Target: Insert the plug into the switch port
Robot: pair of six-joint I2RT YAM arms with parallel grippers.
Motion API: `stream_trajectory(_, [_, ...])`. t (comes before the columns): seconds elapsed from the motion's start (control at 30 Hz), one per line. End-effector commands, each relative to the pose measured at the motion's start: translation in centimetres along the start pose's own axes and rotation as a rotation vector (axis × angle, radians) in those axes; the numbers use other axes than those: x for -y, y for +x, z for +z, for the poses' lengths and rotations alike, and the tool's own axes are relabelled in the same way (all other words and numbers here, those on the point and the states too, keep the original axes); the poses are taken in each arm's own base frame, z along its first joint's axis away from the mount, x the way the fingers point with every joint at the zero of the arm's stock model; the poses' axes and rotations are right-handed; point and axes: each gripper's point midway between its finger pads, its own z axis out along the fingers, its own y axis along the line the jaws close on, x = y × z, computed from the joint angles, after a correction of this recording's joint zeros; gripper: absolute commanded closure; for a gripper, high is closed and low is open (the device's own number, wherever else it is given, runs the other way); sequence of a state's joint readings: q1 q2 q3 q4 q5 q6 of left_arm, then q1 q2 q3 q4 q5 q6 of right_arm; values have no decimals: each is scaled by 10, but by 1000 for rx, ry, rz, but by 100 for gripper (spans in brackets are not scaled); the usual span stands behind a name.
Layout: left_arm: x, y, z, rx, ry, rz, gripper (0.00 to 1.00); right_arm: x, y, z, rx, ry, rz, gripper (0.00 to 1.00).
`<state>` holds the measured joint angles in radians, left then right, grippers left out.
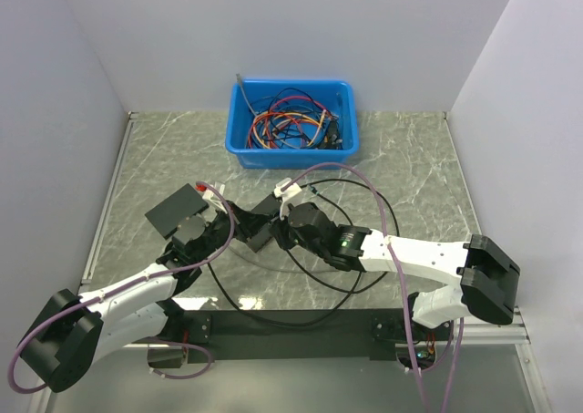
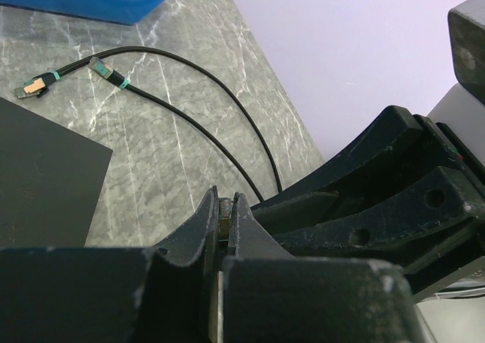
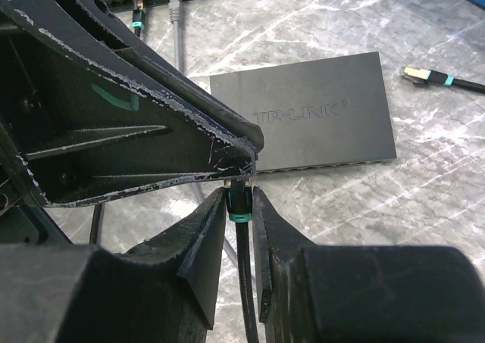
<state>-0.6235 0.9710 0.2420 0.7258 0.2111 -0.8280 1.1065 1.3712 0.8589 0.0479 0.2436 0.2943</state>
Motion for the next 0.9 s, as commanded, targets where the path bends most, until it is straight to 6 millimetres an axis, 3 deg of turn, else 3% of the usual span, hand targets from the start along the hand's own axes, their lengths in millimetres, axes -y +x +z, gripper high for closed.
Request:
stream_trajectory(0.0, [19, -19, 3, 58, 55, 35, 99, -12, -36, -8, 97, -27, 33, 72])
stream_trajectory(0.67, [17, -19, 4, 58, 51, 29, 99, -15, -37, -10, 105, -47, 43, 77])
stream_trajectory(0.87, [13, -18, 3, 58, 32, 26, 99, -15, -40, -14, 123, -57, 54, 94])
